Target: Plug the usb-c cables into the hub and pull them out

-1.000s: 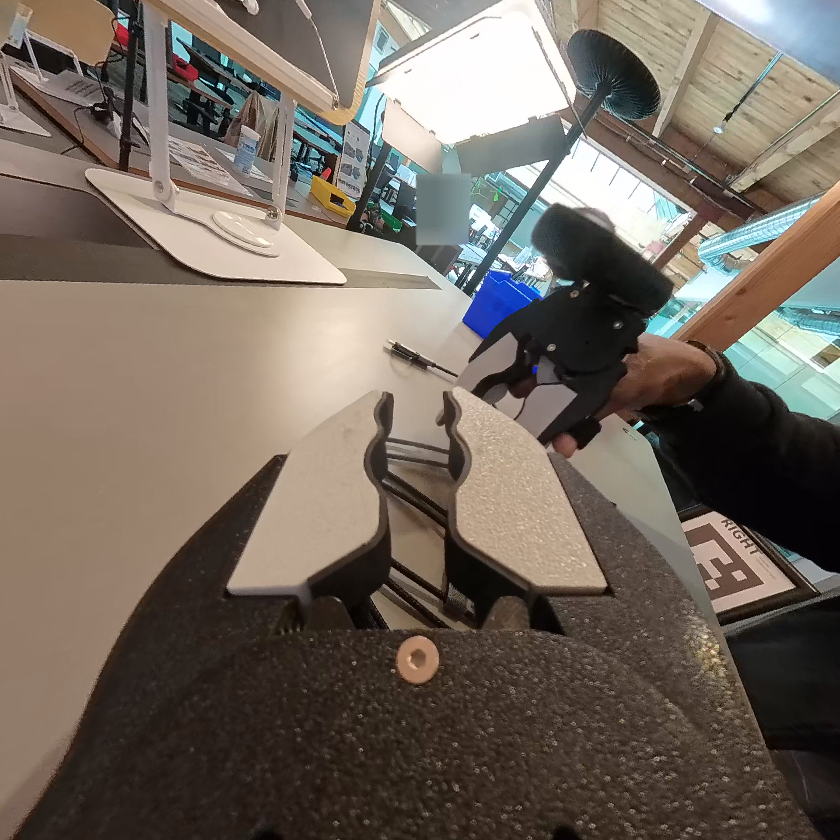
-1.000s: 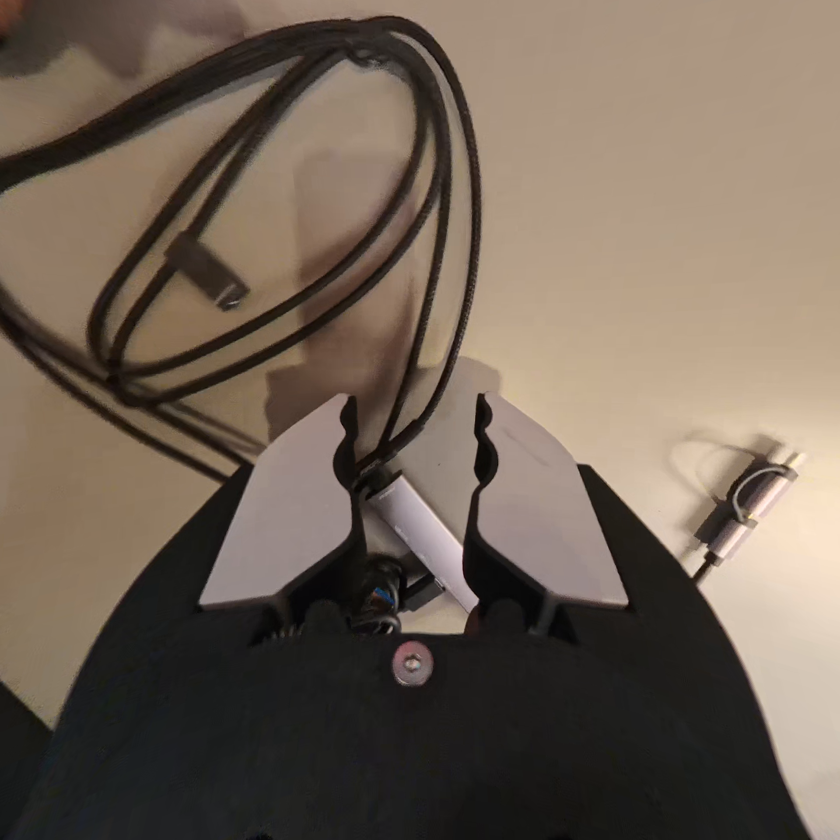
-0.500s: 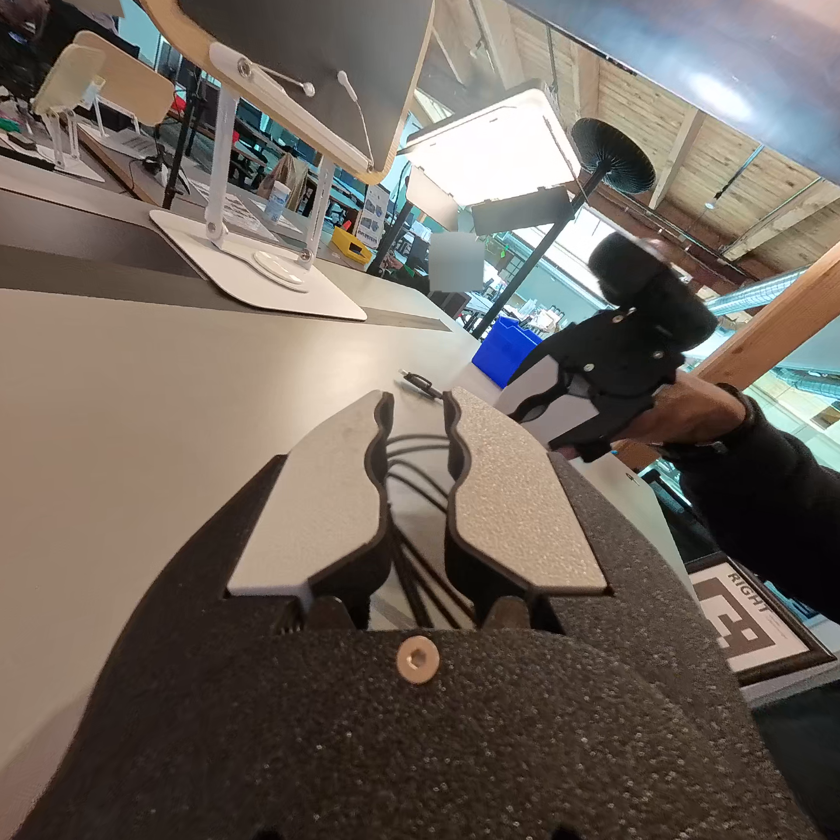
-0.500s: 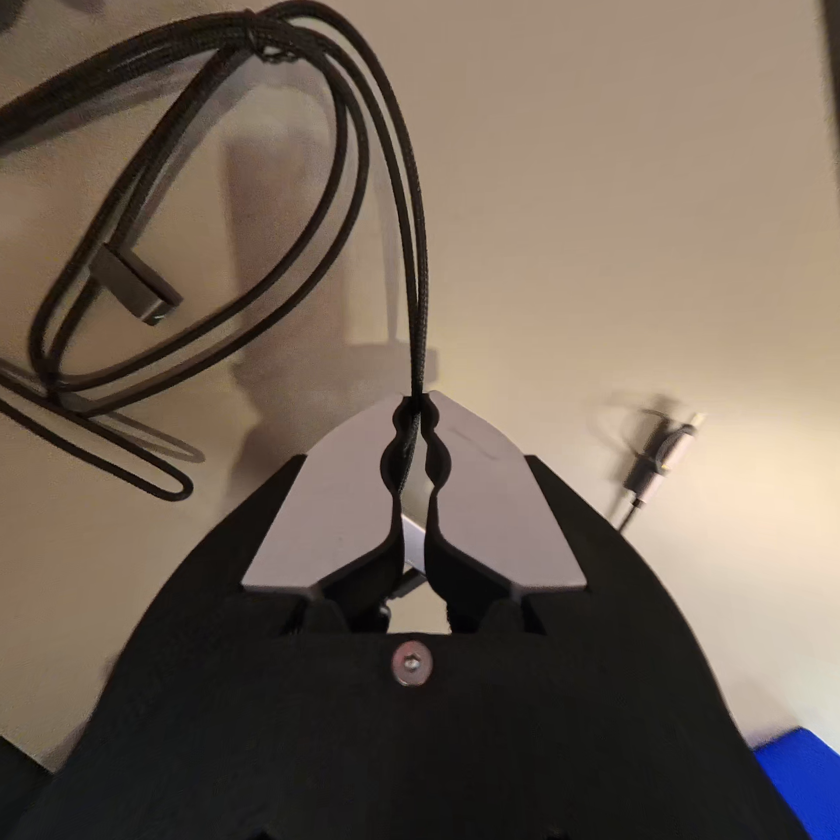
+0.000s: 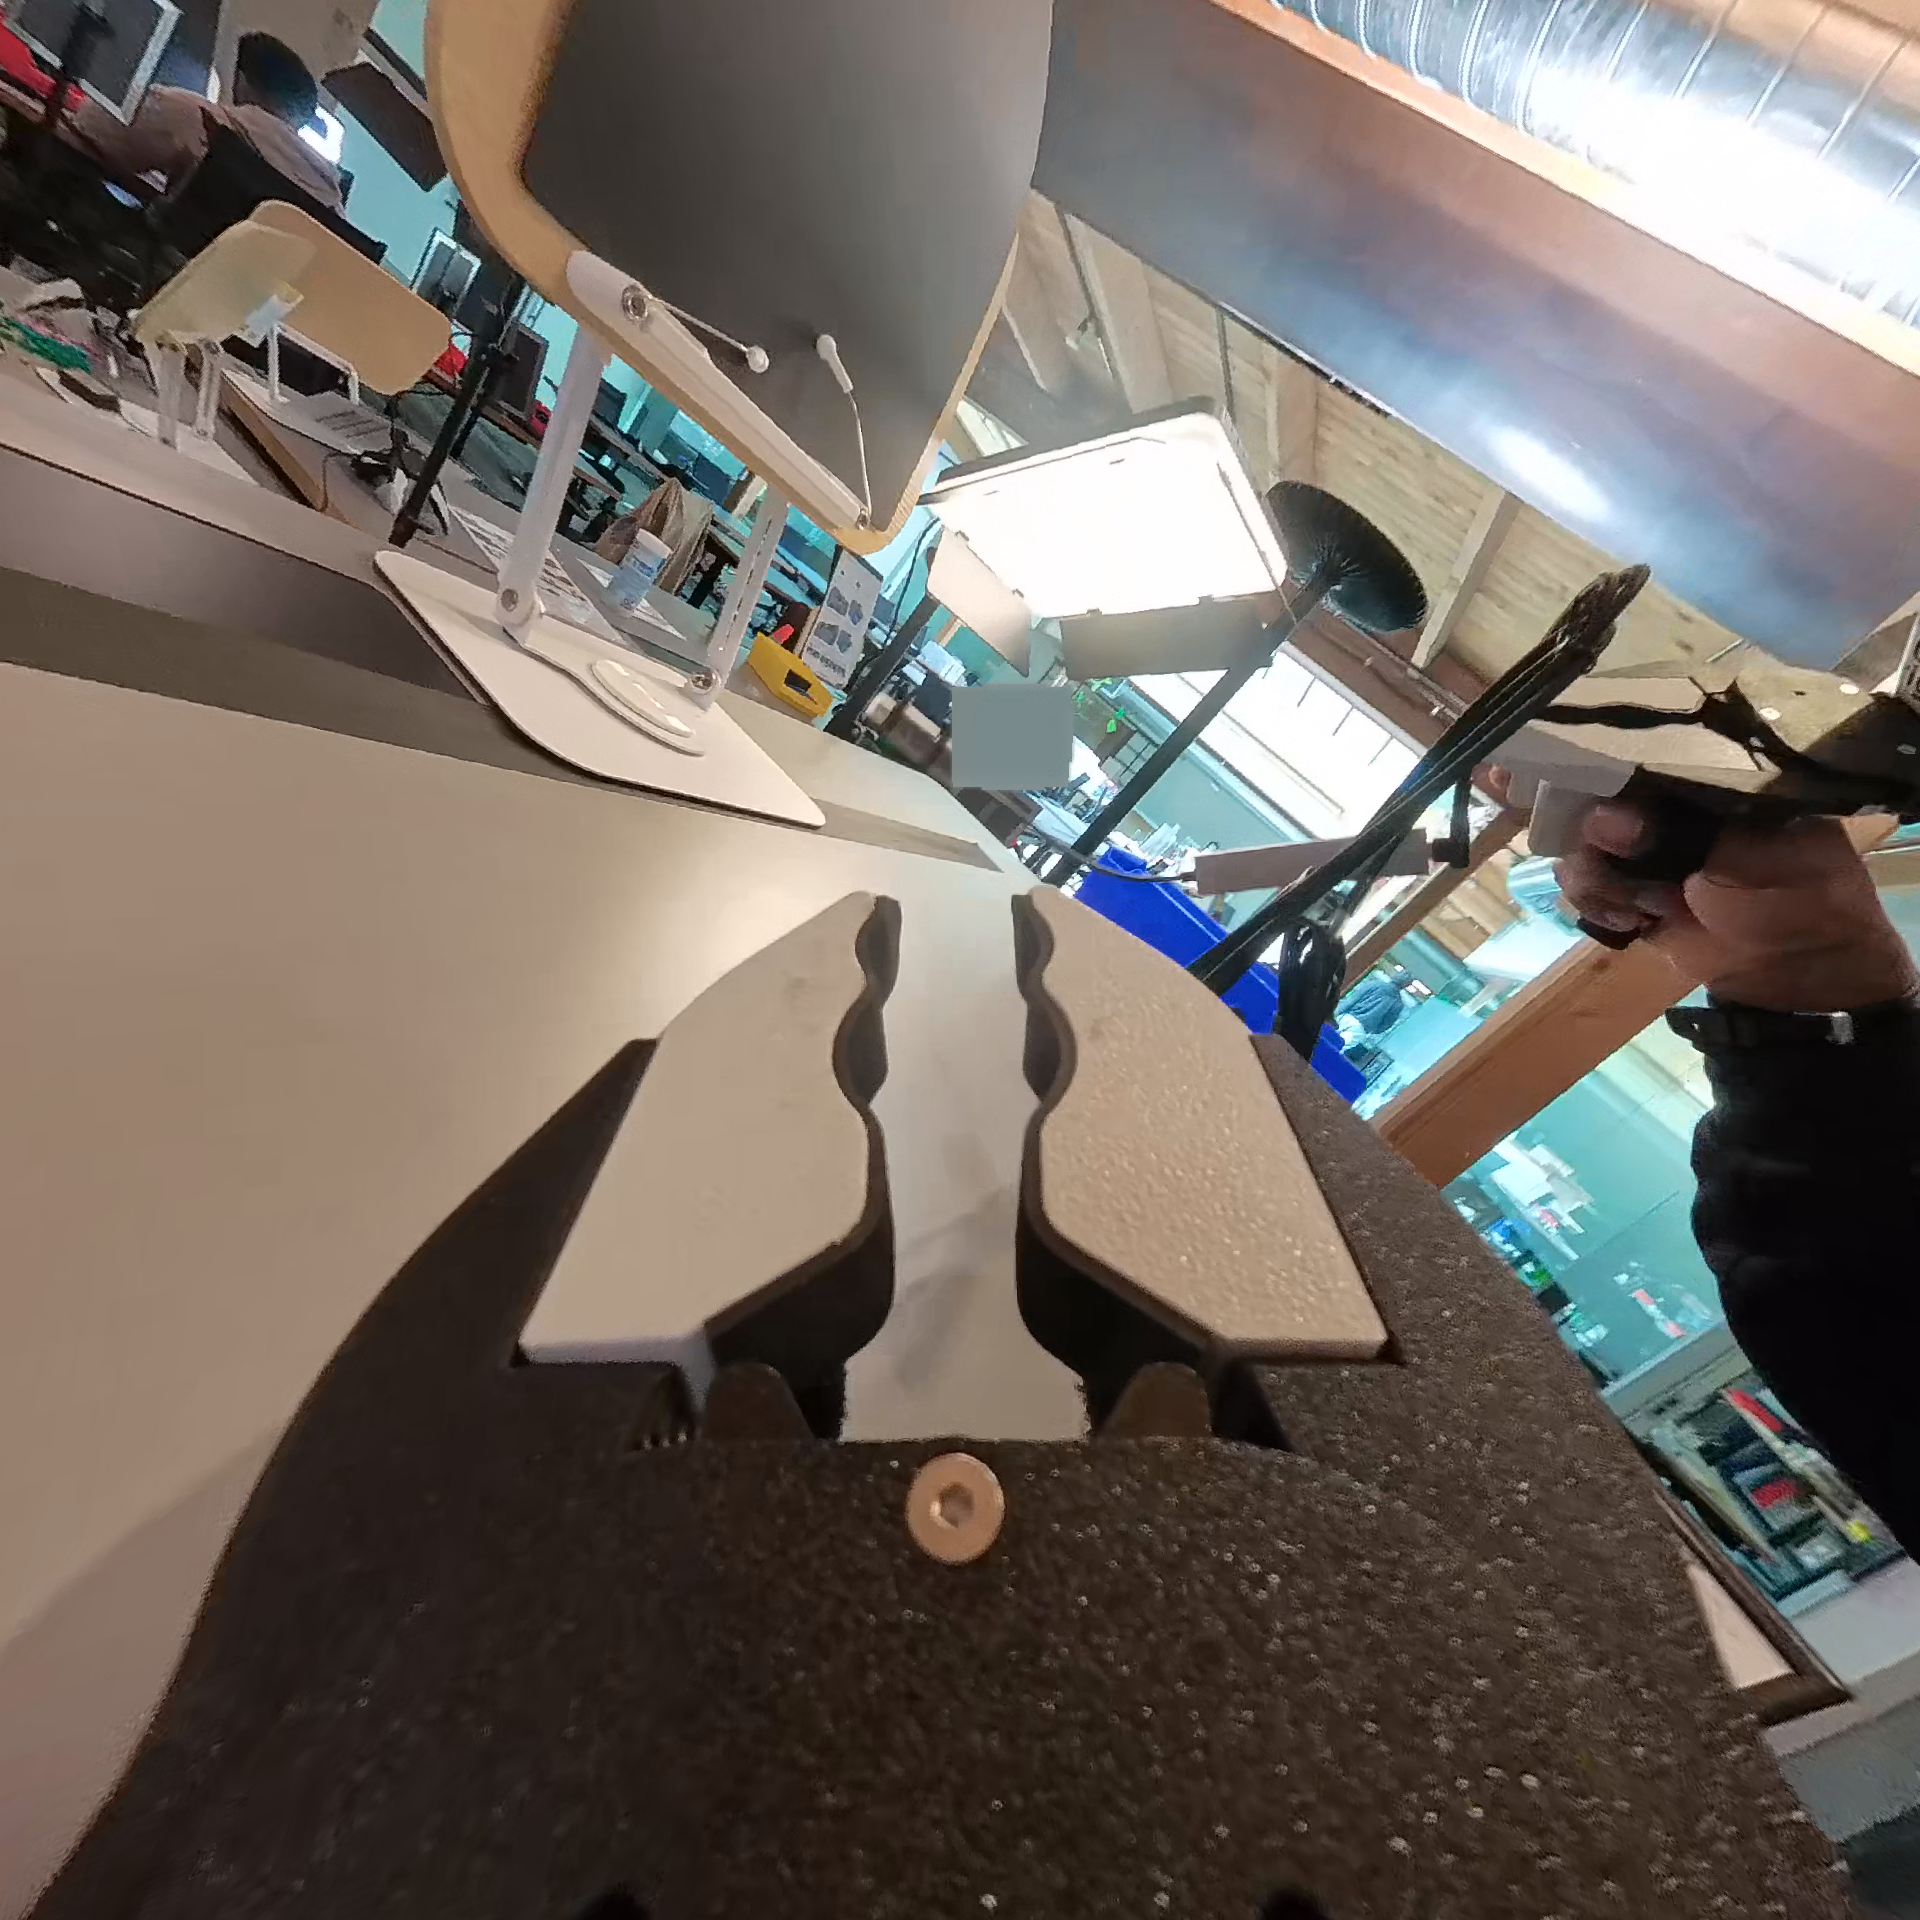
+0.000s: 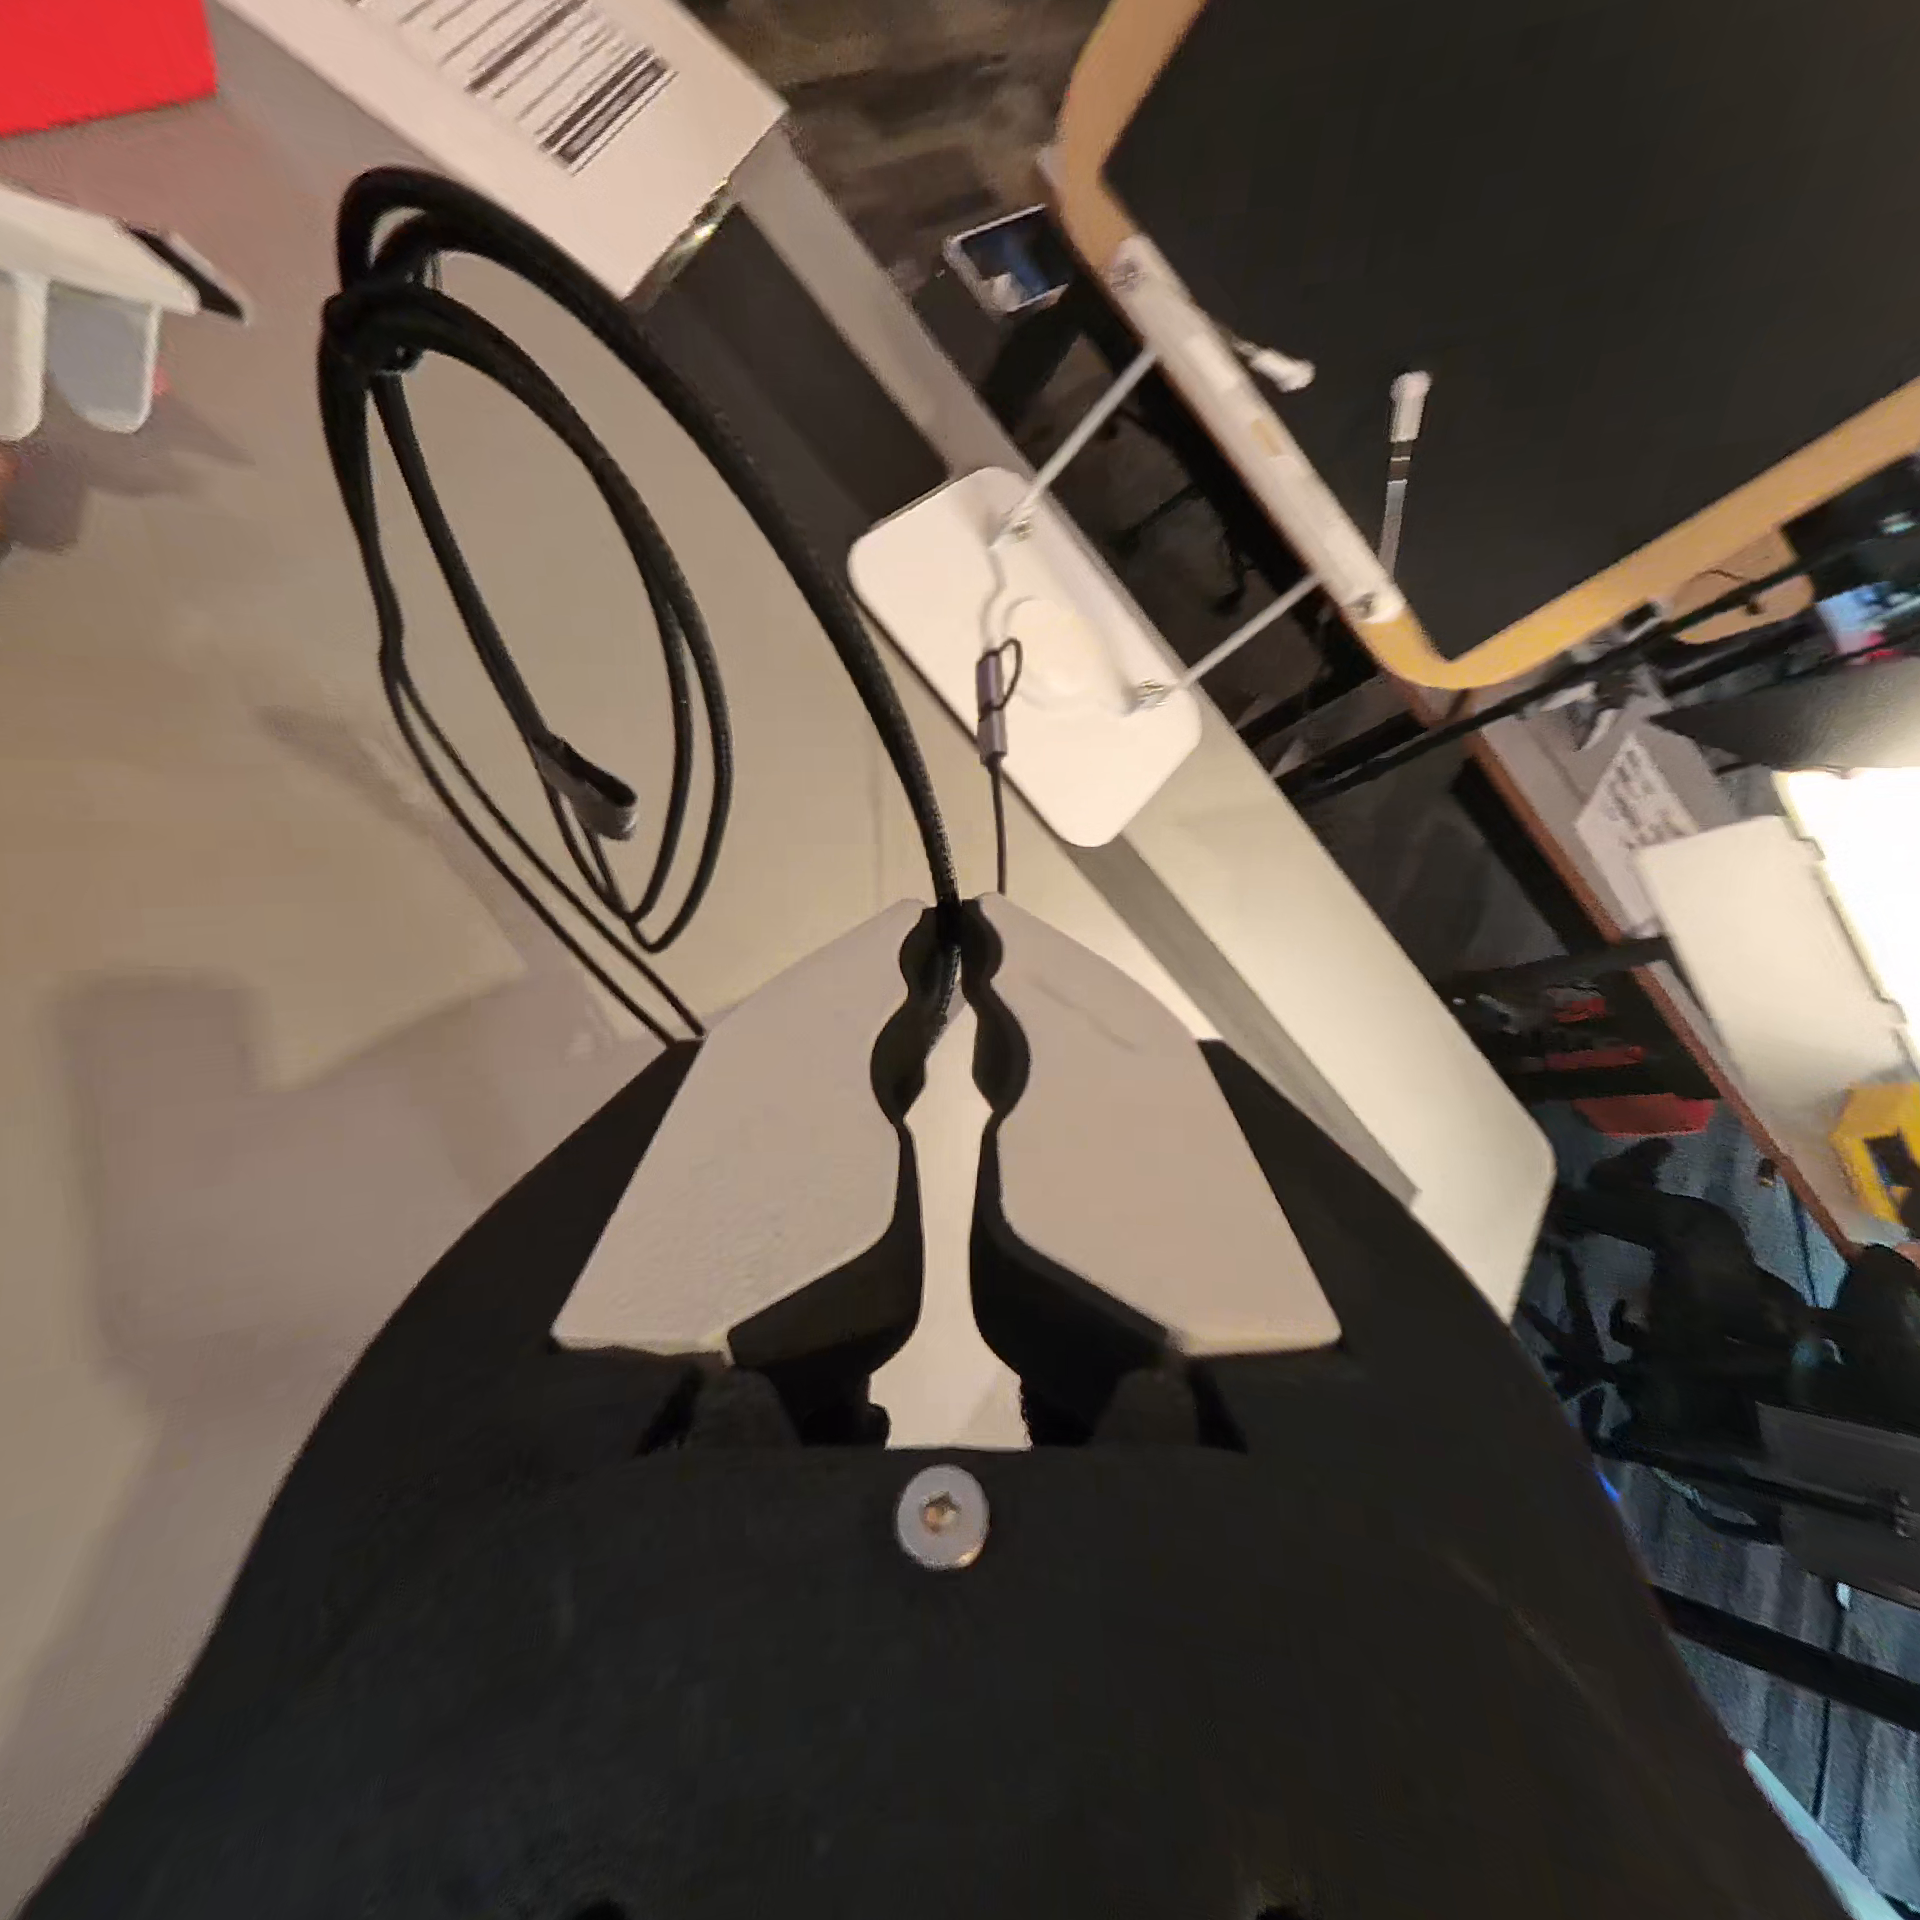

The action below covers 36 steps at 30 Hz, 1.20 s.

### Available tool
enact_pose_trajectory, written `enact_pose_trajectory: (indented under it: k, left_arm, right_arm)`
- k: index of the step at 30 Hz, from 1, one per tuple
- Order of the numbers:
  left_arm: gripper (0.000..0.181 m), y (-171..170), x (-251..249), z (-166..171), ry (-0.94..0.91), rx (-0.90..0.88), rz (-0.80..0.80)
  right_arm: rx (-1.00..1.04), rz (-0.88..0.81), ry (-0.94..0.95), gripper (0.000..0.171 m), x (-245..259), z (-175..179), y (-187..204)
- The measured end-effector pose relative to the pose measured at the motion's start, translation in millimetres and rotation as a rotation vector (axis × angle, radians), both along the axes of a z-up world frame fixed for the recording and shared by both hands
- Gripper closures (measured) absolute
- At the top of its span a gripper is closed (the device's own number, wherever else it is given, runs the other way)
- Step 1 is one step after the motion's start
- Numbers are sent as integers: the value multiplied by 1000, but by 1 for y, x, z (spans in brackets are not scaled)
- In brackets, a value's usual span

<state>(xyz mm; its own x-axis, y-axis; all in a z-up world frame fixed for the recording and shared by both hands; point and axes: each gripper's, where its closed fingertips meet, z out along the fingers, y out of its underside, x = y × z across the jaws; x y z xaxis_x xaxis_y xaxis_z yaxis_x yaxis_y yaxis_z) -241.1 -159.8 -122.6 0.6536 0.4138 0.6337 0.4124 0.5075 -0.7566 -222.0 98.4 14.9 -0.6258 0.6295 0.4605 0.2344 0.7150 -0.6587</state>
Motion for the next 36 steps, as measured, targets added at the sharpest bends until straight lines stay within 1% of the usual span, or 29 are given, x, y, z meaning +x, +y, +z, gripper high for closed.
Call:
enact_pose_trajectory:
  k: [2,5,8,12,15,20,22,24,27,29,33,36]
  left_arm:
    - [159,3,1,1,9,9,-13]
    - [159,12,4,-1,20,-42,-29]
    - [159,23,6,-6,20,-105,-56]
    - [159,31,7,-12,24,-177,-54]
    - [159,31,6,-12,29,-191,-38]
    - [159,28,9,-7,75,-198,5]
    - [159,24,11,-3,97,-181,39]
    - [159,20,13,0,115,-162,70]
    - [159,16,16,4,137,-139,113]
    - [159,17,18,6,146,-130,136]
    - [159,26,22,5,134,-133,145]
    - [159,32,24,3,119,-136,138]
  right_arm:
    - [-1,-24,27,168,-2,22,23]
    - [46,-78,58,168,-3,55,67]
    - [104,-138,71,168,0,81,118]
    - [165,-244,80,168,1,106,193]
    - [190,-333,75,168,-3,114,248]
    - [326,-522,92,167,-10,116,344]
    - [377,-590,110,167,-13,114,375]
    - [418,-640,126,168,-15,107,396]
    - [471,-656,141,168,-21,86,404]
    - [504,-625,125,168,-26,60,395]
    - [549,-459,65,168,-33,-4,351]
    - [490,-321,27,166,-31,-32,316]
